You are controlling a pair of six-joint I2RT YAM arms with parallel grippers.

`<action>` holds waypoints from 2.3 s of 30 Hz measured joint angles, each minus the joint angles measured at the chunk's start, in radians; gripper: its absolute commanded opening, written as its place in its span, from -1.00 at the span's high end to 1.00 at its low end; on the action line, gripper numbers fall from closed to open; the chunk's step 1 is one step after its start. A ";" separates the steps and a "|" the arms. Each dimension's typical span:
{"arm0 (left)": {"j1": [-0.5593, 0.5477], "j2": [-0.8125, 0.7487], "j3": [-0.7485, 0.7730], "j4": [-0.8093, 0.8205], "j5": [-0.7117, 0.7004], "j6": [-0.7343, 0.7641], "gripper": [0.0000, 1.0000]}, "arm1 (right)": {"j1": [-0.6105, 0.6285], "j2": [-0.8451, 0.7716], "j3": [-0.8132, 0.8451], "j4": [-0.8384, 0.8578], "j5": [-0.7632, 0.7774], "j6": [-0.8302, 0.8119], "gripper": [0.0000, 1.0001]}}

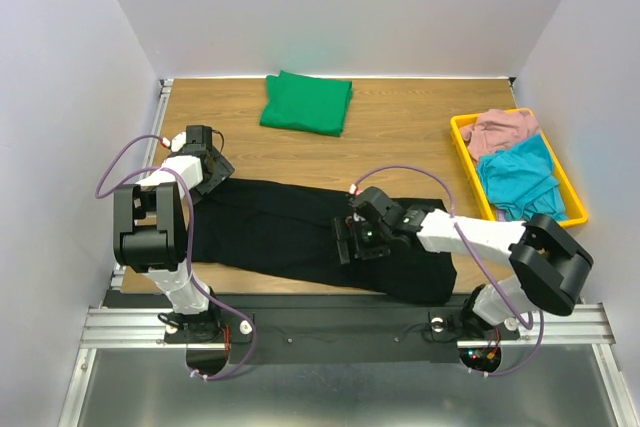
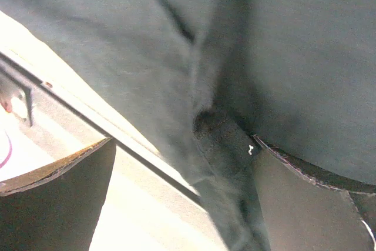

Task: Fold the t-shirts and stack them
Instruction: Fold the tshirt

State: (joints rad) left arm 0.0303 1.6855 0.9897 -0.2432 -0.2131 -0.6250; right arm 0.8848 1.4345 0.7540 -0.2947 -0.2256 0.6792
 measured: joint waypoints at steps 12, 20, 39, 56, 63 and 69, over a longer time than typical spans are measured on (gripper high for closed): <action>0.001 0.000 0.000 0.000 0.001 0.000 -0.97 | 0.210 0.157 0.184 0.053 -0.028 -0.015 -1.00; 0.008 -0.020 0.000 -0.035 -0.018 -0.008 -0.97 | 0.216 0.145 0.189 0.040 -0.005 -0.029 -1.00; 0.051 -0.320 0.010 -0.102 0.005 -0.095 -0.97 | -0.052 -0.308 -0.069 -0.108 0.290 0.124 -1.00; -0.227 -0.053 -0.048 0.001 0.094 -0.061 -0.97 | -0.418 0.122 0.122 -0.121 0.247 -0.010 -1.00; -0.286 -0.183 -0.207 0.072 0.066 -0.091 -0.97 | -0.568 0.423 0.459 -0.088 0.174 -0.209 -1.00; -0.385 -0.325 -0.352 0.139 0.114 -0.138 -0.97 | -0.667 0.665 0.776 -0.042 0.042 -0.398 -1.00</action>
State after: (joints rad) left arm -0.3550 1.3602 0.6373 -0.1043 -0.0994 -0.7635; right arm 0.2180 2.0995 1.5303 -0.3367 -0.1837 0.2813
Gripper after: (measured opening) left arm 0.985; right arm 0.997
